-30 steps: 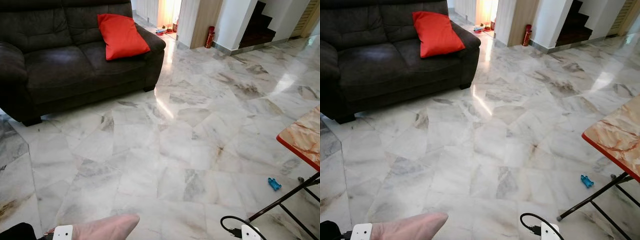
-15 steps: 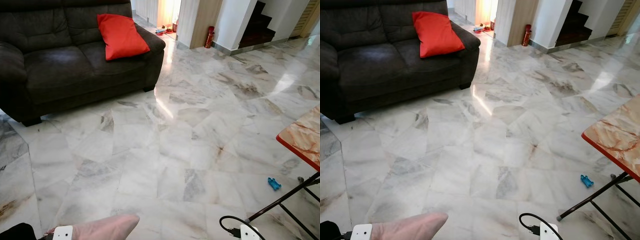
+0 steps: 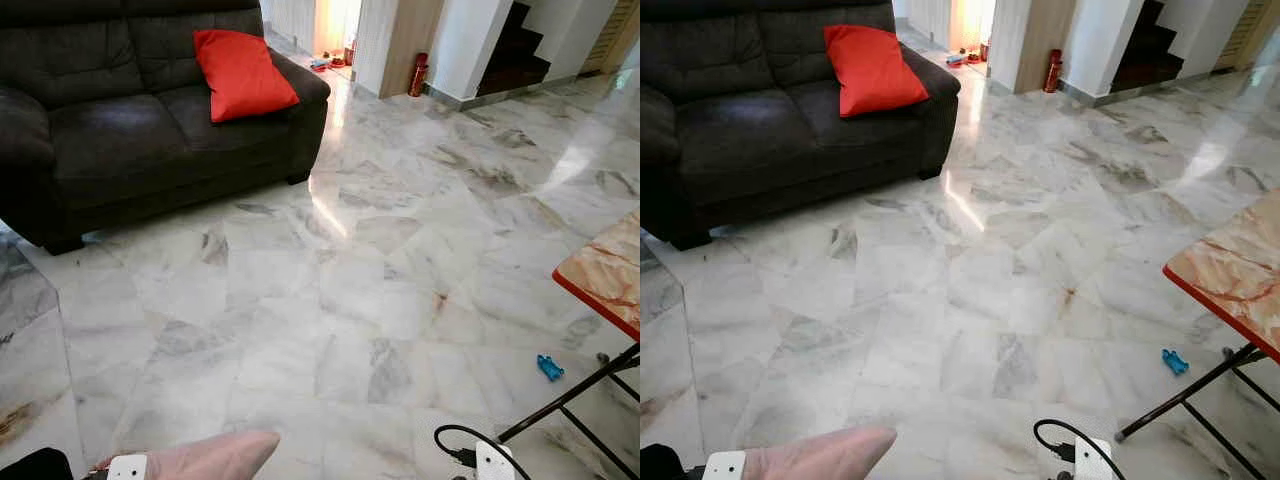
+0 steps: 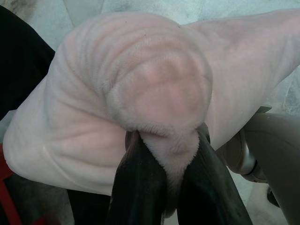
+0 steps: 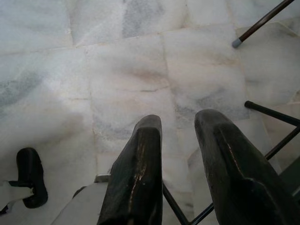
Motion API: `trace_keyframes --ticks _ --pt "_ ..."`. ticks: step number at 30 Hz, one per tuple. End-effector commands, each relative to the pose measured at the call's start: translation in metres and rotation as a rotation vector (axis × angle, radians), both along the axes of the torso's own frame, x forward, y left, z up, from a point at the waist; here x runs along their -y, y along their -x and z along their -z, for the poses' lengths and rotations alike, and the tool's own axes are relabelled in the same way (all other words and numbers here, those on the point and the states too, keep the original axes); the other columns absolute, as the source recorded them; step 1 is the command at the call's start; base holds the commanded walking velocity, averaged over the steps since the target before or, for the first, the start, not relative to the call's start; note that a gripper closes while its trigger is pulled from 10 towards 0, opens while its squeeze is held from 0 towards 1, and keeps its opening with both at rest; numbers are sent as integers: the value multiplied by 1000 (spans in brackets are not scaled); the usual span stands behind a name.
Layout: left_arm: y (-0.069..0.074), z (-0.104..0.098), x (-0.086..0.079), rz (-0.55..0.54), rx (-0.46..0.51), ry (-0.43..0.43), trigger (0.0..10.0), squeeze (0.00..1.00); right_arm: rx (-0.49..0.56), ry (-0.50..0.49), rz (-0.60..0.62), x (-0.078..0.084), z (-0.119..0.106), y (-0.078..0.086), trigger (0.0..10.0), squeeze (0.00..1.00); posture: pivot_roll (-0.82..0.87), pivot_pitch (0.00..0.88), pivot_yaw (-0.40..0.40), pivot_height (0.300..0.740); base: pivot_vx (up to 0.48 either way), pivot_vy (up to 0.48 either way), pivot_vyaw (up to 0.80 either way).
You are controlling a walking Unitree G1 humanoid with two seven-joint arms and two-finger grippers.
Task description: Move the pillow to the sofa from floor
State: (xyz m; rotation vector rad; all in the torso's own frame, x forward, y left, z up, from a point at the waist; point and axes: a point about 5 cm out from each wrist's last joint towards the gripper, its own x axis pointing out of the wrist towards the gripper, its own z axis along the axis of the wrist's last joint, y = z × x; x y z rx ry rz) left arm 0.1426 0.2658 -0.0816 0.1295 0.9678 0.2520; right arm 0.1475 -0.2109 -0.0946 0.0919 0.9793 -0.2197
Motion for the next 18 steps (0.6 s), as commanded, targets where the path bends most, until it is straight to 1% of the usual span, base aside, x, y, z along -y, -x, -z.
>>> trace_keyframes --ticks 1,18 --pt "3 1 -2 19 -16 -11 10000 0 28 8 -1 1 -3 -7 10000 0 81 0 -69 740 0 0 0" --pt "3 1 -2 18 -15 -10 10000 0 29 7 -1 0 -3 -7 10000 0 82 0 -70 740 0 0 0"
